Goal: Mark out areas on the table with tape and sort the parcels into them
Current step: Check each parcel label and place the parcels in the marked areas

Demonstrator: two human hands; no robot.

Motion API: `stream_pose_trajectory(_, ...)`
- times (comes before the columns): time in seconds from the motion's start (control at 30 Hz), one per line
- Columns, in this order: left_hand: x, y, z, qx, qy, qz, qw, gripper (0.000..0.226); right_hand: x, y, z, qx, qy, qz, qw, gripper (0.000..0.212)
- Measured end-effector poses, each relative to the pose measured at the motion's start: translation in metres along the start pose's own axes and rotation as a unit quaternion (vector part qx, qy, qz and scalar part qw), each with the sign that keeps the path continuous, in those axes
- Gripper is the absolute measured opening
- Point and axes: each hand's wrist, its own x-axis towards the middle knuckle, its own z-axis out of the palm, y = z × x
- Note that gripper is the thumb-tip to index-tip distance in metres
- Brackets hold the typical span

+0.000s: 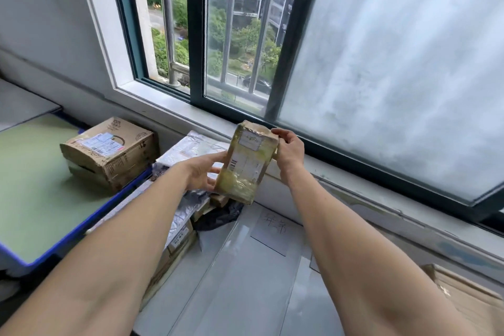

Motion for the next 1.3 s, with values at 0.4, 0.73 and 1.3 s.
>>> stream_pose_trajectory(0.4,-0.008,0.005,0.035,0.045,-0.022,-0.021,0.999,0.078,-0.021,-0.015,-0.037,-0.014,0.007,0.029,0.999,0.027)
stream_pose_trajectory(0.73,-0.002,0.048,0.062,0.033,0.167,0.118,0.978,0.055,-0.052,0.002,-0.106,-0.087,-0.064,0.245,0.964,0.074)
stream_pose_trajectory(1.3,-0.005,0.076,0.188,0.210,-0.040,0.265,0.940,0.028,-0.111,0.068,-0.176,0.242,-0.126,0.318,0.908,0.063)
